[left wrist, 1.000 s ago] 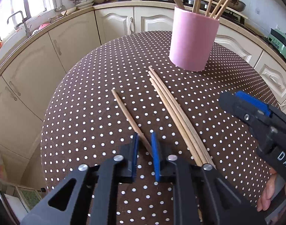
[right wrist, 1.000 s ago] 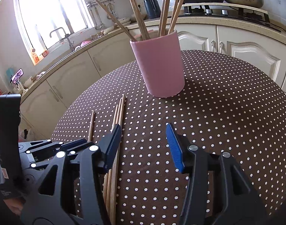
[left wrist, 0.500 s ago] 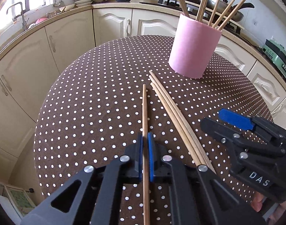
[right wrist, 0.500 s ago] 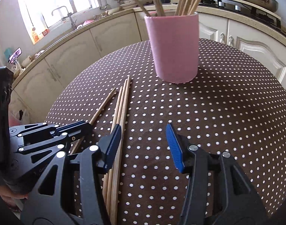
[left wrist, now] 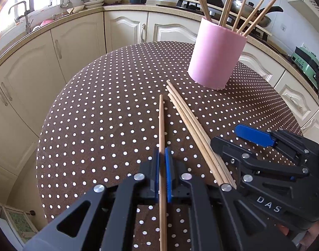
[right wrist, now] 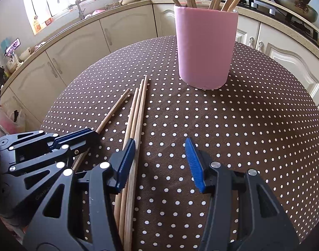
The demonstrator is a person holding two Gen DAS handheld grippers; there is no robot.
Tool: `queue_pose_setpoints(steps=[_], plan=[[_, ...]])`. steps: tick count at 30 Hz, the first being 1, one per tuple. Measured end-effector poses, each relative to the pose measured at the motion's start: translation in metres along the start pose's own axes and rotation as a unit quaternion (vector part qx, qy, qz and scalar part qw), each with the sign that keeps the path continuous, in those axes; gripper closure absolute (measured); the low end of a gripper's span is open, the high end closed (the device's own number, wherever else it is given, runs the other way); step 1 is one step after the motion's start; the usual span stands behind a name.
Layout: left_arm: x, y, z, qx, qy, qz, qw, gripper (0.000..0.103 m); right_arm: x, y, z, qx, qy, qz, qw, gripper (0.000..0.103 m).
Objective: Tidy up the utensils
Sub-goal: 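Close the left tool on one chopstick while the right tool grasps another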
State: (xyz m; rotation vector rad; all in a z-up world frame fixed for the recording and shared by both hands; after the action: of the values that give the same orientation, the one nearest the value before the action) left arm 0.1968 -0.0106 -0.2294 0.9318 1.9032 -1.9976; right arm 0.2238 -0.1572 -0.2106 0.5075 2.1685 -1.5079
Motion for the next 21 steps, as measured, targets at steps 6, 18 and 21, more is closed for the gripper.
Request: queue_pose_setpoints(steps=[6, 18, 21], plan=[[-0.001, 0.0, 0.0, 0.0, 0.002, 0.001, 1.0, 0.097, -0.007, 0.005, -0.009, 0.015, -0.018, -0.025, 0.999, 0.054], [-0.007, 0.006, 0.001, 0.003, 0.0, -0.001, 1.0, 0.097, -0.027, 0.016, -0.019, 0.036, -0.063, -0.078, 0.994, 0.055], [-0.008, 0.006, 0.001, 0.004, 0.0, -0.001, 1.0, 0.097, -0.031, 0.02, -0.023, 0.04, -0.063, -0.083, 0.994, 0.055]])
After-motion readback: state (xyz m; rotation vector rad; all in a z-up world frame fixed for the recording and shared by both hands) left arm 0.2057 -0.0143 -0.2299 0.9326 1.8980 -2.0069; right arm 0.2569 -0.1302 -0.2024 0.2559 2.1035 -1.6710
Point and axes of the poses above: each gripper's, at about its wrist camera, not at the fingertips, and y roughly the way its jaws point, z to its right, x to its underside, the point moved 3 cm from there along y, roughly the way its jaws point, and after that the axes turned 14 degrees about y, right-handed, at the moved point
